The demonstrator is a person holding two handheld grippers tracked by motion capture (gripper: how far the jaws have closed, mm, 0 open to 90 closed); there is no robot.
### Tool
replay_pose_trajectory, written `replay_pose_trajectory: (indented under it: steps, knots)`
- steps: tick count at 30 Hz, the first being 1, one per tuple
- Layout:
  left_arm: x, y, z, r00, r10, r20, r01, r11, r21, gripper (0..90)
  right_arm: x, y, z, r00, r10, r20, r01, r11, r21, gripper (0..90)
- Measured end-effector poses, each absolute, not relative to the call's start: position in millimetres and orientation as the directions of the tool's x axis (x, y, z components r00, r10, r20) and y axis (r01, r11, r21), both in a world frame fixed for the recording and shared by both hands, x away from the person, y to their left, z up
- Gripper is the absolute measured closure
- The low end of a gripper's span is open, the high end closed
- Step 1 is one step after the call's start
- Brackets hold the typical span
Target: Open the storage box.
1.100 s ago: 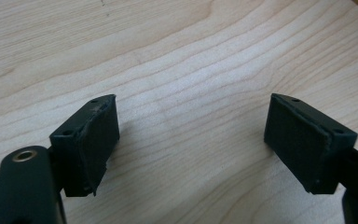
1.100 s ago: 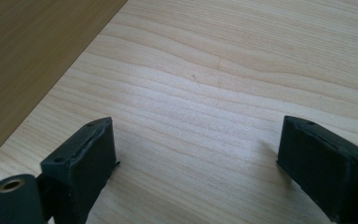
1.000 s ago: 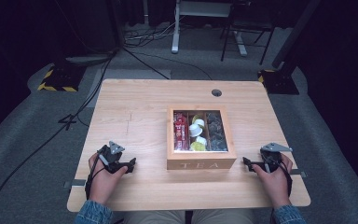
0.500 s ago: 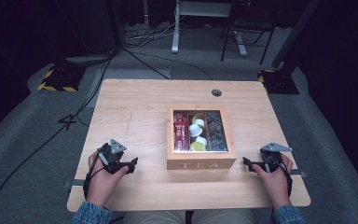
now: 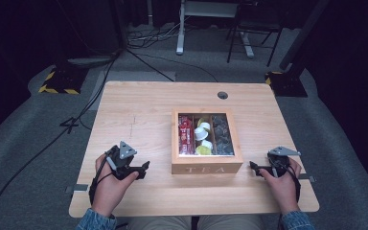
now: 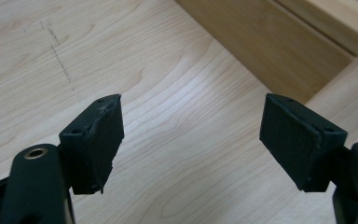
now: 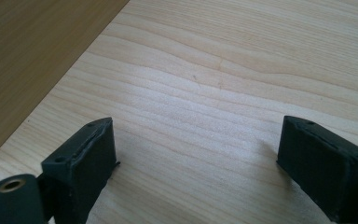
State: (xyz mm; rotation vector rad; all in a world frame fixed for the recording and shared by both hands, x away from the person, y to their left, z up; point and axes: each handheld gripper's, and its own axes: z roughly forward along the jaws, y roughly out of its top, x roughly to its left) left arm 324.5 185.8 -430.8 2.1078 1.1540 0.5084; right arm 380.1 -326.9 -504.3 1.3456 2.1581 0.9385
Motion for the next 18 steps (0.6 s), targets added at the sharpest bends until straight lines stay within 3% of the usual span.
replay_pose_trajectory:
  steps: [10, 18]
  knots:
    - [316.4, 171.5, -421.5, 0.575, 0.818, 0.009, 0.557, -0.399, 0.728, 22.4, 379.9, -326.7, -504.3, -0.441, 0.898, -0.007, 0.608, 0.304, 0.733, 11.6]
    - [310.4, 150.2, -419.7, 0.614, 0.786, -0.068, 0.529, -0.346, 0.774, 23.9, 379.9, -326.6, -504.3, -0.443, 0.896, -0.006, 0.607, 0.306, 0.733, 12.0]
